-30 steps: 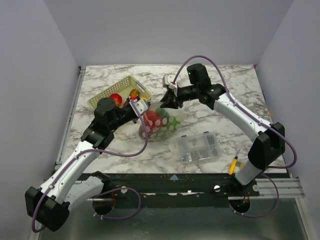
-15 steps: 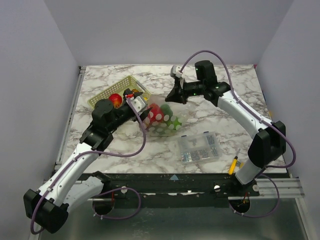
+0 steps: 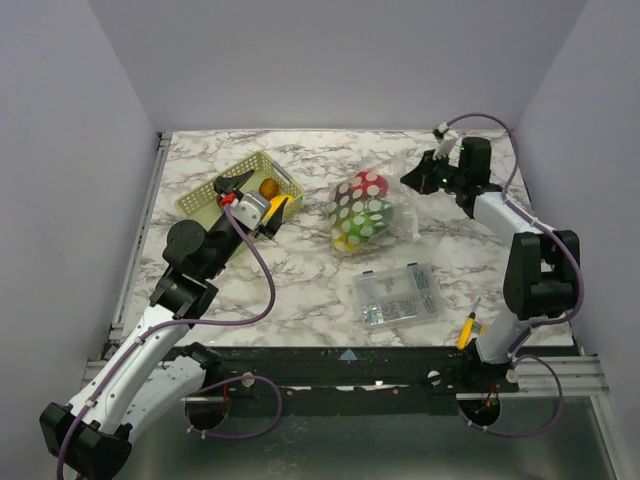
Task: Place the food in the zip-top bag and seal the zipper
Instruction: Place the zipper food storage bag at the center of the board, then reset both arms
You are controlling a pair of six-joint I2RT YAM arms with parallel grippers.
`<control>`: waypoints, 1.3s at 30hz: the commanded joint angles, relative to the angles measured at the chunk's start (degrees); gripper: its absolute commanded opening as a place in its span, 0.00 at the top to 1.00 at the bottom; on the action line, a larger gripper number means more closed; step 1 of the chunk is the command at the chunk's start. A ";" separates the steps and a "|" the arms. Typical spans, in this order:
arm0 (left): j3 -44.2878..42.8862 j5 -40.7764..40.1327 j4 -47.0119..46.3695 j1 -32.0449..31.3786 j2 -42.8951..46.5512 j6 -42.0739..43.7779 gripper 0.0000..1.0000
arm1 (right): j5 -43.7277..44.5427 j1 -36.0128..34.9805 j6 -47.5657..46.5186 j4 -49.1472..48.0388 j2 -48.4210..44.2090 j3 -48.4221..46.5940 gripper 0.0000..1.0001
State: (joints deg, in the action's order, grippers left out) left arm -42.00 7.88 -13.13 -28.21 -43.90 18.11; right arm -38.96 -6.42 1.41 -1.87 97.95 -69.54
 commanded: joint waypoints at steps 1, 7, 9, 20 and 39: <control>0.39 -3.04 -2.37 -0.09 0.70 -1.86 0.17 | 8.78 8.22 15.21 -15.11 0.75 6.56 1.00; 0.77 -5.03 -3.49 -0.09 1.10 -3.64 0.17 | 18.94 17.89 25.62 -18.12 1.19 13.45 0.99; 0.61 -5.19 -3.51 -0.09 1.03 -4.37 0.17 | 21.97 19.45 25.07 -15.66 1.28 14.13 0.98; -1.51 -4.27 -1.76 -0.06 0.92 -10.34 0.16 | 33.49 19.41 19.41 -2.22 -1.56 10.71 0.58; -13.51 -9.05 23.21 0.08 8.35 -29.78 0.01 | 35.45 -0.35 30.41 31.91 -29.10 -1.17 0.00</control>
State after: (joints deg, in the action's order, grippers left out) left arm -53.30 2.44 0.14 -28.21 -39.05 -6.35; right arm 9.37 -5.13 29.71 27.70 79.31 -73.97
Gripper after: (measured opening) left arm 0.983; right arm 0.996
